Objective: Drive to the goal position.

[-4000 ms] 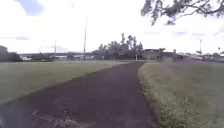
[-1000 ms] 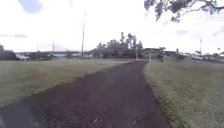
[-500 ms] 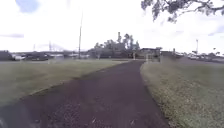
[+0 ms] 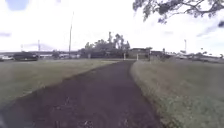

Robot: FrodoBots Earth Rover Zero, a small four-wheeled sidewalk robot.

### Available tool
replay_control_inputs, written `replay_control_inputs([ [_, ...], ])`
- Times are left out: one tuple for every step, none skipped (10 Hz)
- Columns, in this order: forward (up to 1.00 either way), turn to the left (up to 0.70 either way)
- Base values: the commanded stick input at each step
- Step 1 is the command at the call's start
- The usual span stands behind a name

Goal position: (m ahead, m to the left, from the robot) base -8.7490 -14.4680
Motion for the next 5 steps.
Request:
replay_control_inputs([
  [0.00, -0.50],
  [0.00, -0.50],
  [0.00, -0.50],
  [0.00, -0.50],
  [0.00, -0.50],
])
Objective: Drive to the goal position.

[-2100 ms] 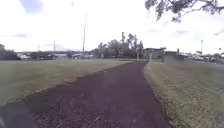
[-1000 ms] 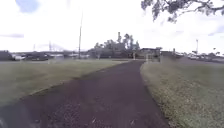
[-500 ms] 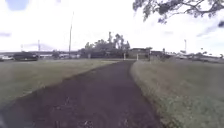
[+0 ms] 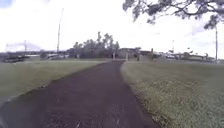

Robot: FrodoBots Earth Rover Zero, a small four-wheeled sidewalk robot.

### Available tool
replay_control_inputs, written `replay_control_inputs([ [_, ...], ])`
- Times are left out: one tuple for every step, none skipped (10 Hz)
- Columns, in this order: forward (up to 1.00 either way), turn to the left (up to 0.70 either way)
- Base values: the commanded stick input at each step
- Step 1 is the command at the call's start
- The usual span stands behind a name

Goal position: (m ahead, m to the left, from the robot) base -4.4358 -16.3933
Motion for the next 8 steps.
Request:
replay_control_inputs([
  [0.00, -0.50],
  [0.00, -0.50],
  [0.00, -0.50],
  [0.00, -0.50],
  [0.00, -0.50],
  [0.00, -0.50],
  [0.00, -0.50],
  [0.00, -0.50],
])
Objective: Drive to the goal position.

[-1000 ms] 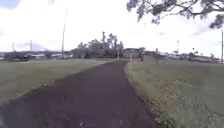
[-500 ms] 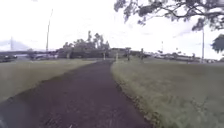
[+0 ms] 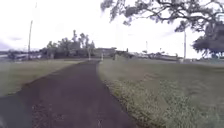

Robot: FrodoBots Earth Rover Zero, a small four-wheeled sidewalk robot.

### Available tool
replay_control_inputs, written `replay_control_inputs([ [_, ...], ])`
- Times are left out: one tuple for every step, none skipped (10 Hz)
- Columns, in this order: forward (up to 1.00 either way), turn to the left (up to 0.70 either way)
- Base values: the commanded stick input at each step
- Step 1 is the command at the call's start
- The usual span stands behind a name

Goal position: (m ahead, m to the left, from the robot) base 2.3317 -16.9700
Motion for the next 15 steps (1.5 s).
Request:
replay_control_inputs([
  [0.00, -0.50],
  [0.00, -0.50],
  [0.00, -0.50],
  [0.00, -0.50],
  [0.00, -0.50],
  [0.00, -0.50],
  [0.00, -0.50],
  [0.00, -0.50],
  [0.00, -0.50],
  [0.00, -0.50],
  [0.00, -0.50],
  [0.00, -0.50],
  [0.00, -0.50],
  [0.00, -0.50],
  [0.00, -0.50],
])
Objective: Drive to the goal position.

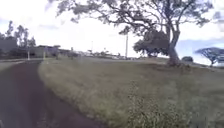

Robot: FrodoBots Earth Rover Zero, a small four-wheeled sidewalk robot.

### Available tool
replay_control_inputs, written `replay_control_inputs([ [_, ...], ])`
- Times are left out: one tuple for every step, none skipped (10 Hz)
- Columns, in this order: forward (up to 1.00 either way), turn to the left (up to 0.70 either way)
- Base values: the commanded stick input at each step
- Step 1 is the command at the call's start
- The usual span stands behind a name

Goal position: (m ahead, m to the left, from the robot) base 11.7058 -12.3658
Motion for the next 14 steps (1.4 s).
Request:
replay_control_inputs([
  [0.00, -0.50],
  [0.00, -0.50],
  [0.00, -0.50],
  [0.00, -0.50],
  [0.00, -0.50],
  [0.00, -0.50],
  [0.00, -0.50],
  [0.00, -0.50],
  [0.00, -0.50],
  [0.00, -0.50],
  [0.00, -0.50],
  [0.00, -0.50],
  [0.00, -0.50],
  [0.00, -0.50],
])
